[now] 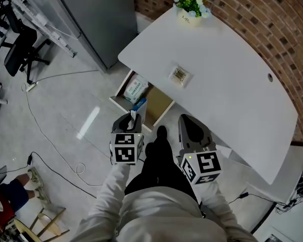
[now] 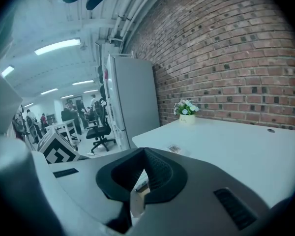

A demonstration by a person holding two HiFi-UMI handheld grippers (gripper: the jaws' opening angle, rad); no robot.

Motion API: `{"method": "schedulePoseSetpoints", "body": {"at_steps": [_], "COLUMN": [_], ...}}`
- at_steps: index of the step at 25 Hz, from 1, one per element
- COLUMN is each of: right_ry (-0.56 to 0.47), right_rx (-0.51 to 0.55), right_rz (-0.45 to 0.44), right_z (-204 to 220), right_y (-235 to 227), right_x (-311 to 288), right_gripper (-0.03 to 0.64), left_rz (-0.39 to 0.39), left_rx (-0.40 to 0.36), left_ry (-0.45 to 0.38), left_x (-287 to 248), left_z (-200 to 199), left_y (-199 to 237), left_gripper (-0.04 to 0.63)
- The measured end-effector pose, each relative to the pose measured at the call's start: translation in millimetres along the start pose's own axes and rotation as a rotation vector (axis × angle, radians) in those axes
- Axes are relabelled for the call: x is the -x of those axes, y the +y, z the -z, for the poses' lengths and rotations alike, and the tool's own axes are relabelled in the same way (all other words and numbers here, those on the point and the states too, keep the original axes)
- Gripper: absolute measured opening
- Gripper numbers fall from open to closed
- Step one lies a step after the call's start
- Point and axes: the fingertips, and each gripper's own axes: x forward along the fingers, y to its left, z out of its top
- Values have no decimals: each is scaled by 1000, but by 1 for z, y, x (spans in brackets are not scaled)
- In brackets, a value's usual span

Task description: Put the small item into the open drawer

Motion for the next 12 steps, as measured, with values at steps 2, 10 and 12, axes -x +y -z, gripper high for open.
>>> {"method": "schedulePoseSetpoints", "body": {"at_steps": [2,10,12], "right_ry": [4,24,29], "right_rx": [-4,-18,-20], "right_rz": [0,11,14], "right_z": [2,7,7], "right_y": [-3,-20,-24], "right_x": [-3,-15,-18], "right_gripper": [26,27,26], "left_rz": [11,17,23], "left_rx": [12,-1,-19], "left_ry": [11,66,88], "left_x": [-8,-51,-63], "left_z": [1,8,11], "left_y": [-1,-1,-4], "left_gripper": [101,101,101]}}
